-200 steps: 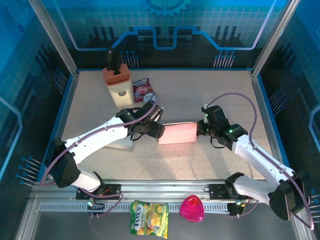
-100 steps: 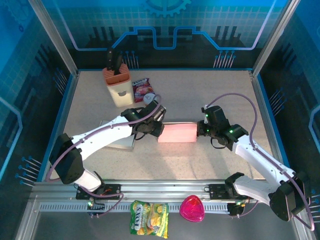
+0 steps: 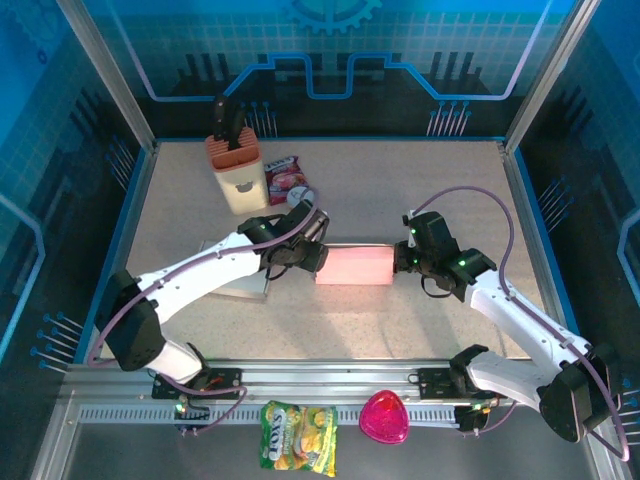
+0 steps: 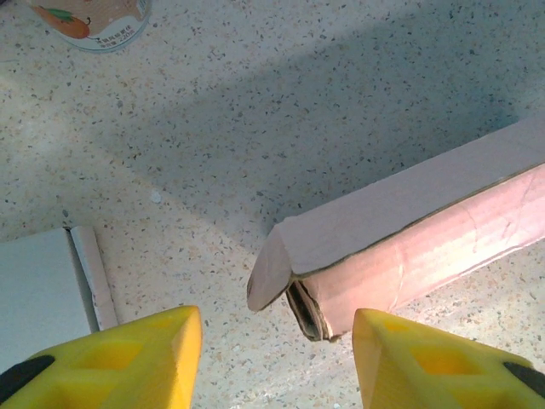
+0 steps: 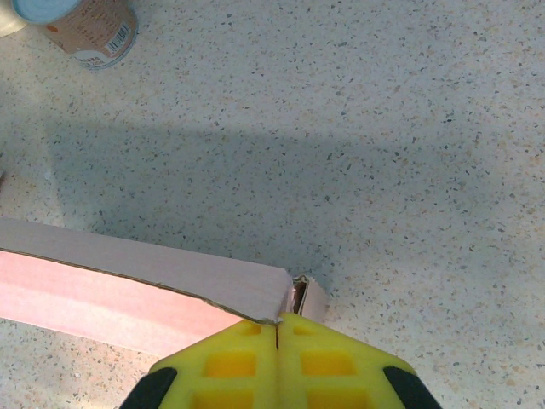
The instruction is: Fold the paper box
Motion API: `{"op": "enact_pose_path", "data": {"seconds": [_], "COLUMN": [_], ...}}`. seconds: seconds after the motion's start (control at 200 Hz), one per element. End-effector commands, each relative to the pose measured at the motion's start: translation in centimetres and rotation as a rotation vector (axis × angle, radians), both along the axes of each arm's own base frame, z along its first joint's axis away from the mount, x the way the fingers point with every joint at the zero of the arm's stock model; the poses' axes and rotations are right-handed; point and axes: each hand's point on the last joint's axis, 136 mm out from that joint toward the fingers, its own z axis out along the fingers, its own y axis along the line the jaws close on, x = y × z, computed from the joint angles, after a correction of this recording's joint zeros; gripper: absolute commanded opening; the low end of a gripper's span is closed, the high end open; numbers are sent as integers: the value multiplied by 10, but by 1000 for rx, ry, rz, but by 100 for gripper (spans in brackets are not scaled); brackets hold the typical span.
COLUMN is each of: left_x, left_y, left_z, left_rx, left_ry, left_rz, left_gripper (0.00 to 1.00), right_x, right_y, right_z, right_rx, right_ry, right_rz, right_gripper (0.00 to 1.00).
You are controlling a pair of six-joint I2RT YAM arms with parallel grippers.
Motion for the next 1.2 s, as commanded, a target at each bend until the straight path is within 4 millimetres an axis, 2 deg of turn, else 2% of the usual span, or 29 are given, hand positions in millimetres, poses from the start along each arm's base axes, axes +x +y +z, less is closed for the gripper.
{"op": "enact_pose_path", "data": {"seconds": [0.0, 0.21, 0.295, 0.375, 0.48, 0.58, 1.02, 1.196], "left_x": [-2, 1, 7, 11, 14, 16, 12, 16], "left_y": [5, 9, 12, 9, 7, 7, -6, -4], "left_z": [17, 6, 10, 20, 22, 20, 12, 5], "left_rx": [-18, 64, 82, 55, 56, 41, -20, 10], "left_ry": [-4, 27, 0, -30, -32, -19, 23, 24], "left_rz": [10, -12, -4, -19, -38, -46, -102, -95], "left_gripper": [49, 45, 44, 43, 43, 35, 37, 35], "right_x": [-15, -15, -15, -15, -15, -15, -15, -15], "right_y": [-1, -1, -1, -1, -1, -1, 0, 0], "right_z": [-12, -11, -12, -12, -12, -12, -13, -13], "right_rx": [-29, -26, -27, -26, -25, -26, -24, -23], "right_ry": [77, 75, 77, 76, 77, 77, 78, 78], "right_rz": [15, 14, 15, 17, 17, 17, 17, 17], "right_gripper": [0, 0, 0, 0, 0, 0, 0, 0]}}
